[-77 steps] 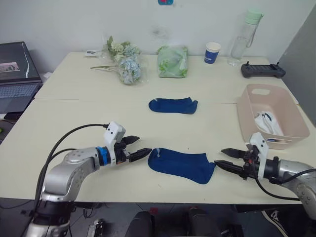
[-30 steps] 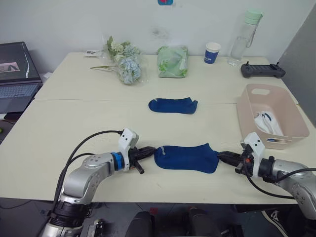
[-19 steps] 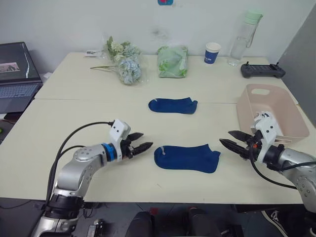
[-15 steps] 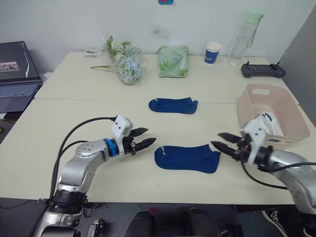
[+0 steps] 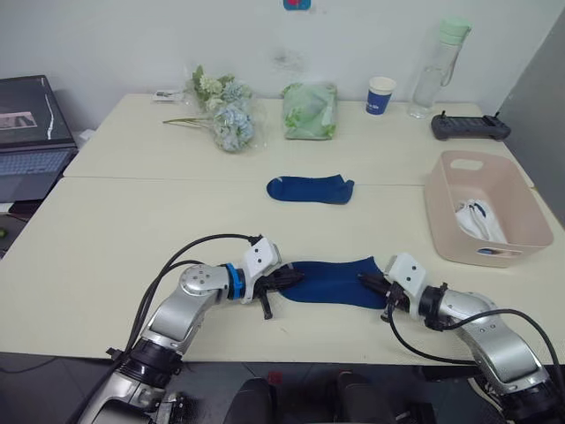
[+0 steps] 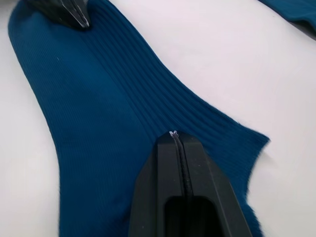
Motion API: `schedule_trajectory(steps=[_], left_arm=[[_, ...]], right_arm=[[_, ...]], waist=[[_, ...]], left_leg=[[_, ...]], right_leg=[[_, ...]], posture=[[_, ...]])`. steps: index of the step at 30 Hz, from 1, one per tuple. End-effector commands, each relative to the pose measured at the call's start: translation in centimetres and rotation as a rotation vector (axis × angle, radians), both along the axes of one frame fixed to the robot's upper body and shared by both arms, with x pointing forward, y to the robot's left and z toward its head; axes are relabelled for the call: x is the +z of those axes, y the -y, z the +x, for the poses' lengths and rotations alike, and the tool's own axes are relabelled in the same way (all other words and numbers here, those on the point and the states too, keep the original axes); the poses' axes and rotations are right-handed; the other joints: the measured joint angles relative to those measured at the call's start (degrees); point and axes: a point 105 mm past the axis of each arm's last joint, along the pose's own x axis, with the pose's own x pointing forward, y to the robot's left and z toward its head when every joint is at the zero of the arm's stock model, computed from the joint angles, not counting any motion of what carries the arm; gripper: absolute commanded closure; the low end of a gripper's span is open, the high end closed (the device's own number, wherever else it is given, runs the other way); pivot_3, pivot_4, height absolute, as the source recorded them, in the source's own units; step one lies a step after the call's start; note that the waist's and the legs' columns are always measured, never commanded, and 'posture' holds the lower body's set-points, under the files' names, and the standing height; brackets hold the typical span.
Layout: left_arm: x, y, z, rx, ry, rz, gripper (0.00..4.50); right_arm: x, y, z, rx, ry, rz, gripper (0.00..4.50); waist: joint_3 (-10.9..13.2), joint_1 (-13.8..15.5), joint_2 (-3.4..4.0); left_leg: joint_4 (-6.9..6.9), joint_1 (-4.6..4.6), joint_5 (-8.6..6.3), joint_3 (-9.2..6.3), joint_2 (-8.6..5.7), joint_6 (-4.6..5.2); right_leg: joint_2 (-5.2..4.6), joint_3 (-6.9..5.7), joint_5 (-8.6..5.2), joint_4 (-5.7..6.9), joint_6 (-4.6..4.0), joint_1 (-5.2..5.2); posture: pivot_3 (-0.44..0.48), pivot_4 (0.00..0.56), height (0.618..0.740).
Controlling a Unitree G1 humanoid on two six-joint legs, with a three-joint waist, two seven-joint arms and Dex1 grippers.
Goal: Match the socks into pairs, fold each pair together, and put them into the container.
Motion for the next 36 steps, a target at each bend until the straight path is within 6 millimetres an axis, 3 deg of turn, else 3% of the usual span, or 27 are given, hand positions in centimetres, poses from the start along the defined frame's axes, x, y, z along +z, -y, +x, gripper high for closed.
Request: schedule_trajectory(steps=[1,5,10,12,16,20,26,29,32,36], left_arm=[[1.0,-1.3,-0.1,0.012,0.021,-0.015,4.48],[2.5,-1.4,-0.3,-0.006,0.034,-0.076,4.48],[4.4,-0.5,-1.1,-0.072,0.027,-0.152,4.48],[4.4,-0.2,-1.6,-0.105,0.020,-0.138,4.48],[2.3,-0.5,-2.3,-0.140,0.022,0.007,4.48],[0.7,-1.7,-1.9,-0.088,0.008,0.075,4.48],[0.1,-2.9,-2.0,-0.054,-0.012,0.088,4.48],[0.9,-2.8,-2.0,-0.044,-0.012,0.047,4.48],[3.0,-2.6,-1.6,-0.004,-0.010,-0.054,4.48],[4.9,-3.9,-0.4,0.127,0.009,-0.157,4.48]], right_arm=[[-0.3,2.8,-0.4,-0.066,-0.029,-0.038,4.50],[2.0,2.4,-0.7,-0.028,0.013,0.036,4.50],[4.7,-0.5,-1.5,0.067,0.035,0.175,4.50],[4.2,-1.3,-1.8,0.087,0.011,0.172,4.50],[1.6,-2.0,-2.6,0.103,-0.037,0.090,4.50],[-0.1,-1.1,-3.0,0.062,-0.072,0.040,4.50],[-0.3,0.8,-4.2,-0.003,-0.100,0.024,4.50],[0.6,1.7,-4.4,-0.025,-0.085,0.043,4.50],[3.2,2.0,-4.1,-0.033,-0.036,0.126,4.50],[5.5,2.8,-3.1,-0.093,0.058,0.152,4.50]], waist=[[0.0,0.0,-0.02],[0.0,0.1,-0.01],[0.0,-0.1,0.00],[0.0,0.0,0.00],[0.0,0.0,0.02],[0.0,0.0,0.02],[0.0,0.1,0.02],[0.0,0.1,0.02],[0.0,0.1,0.03],[0.0,-0.1,0.04]], left_leg=[[0.00,-0.01,0.00,0.00,0.00,0.00],[0.00,0.00,0.00,-0.03,0.02,0.00],[-0.01,-0.03,0.00,-0.05,0.08,0.00],[-0.01,-0.03,0.00,-0.08,0.08,0.00],[-0.02,-0.02,0.00,-0.06,0.04,0.00],[-0.02,-0.03,0.00,-0.04,0.02,0.00],[-0.02,-0.02,0.00,-0.07,0.03,0.01],[-0.02,-0.02,-0.01,-0.06,0.02,0.01],[-0.01,-0.01,-0.01,-0.05,0.03,0.01],[-0.01,-0.01,-0.01,-0.07,0.10,0.01]], right_leg=[[0.00,0.00,0.00,0.00,0.00,0.00],[0.00,0.01,0.00,0.01,0.00,0.00],[0.00,0.05,0.00,0.02,0.00,-0.03],[0.01,0.04,0.00,0.02,0.00,-0.03],[0.02,0.04,0.00,0.01,0.00,-0.02],[0.03,0.03,0.00,0.01,0.00,-0.03],[0.02,0.03,0.00,-0.01,0.00,-0.01],[0.01,0.05,0.00,-0.03,0.00,0.02],[0.01,0.05,0.00,0.00,0.00,0.01],[0.03,0.05,0.00,0.03,0.00,-0.02]], posture=[[0.000,0.150,0.740],[0.000,0.150,0.740],[0.000,0.150,0.740],[0.000,0.150,0.740],[0.000,0.150,0.740],[0.000,0.150,0.740],[0.000,0.150,0.740],[0.000,0.150,0.740],[0.000,0.150,0.740],[0.000,0.150,0.740]])
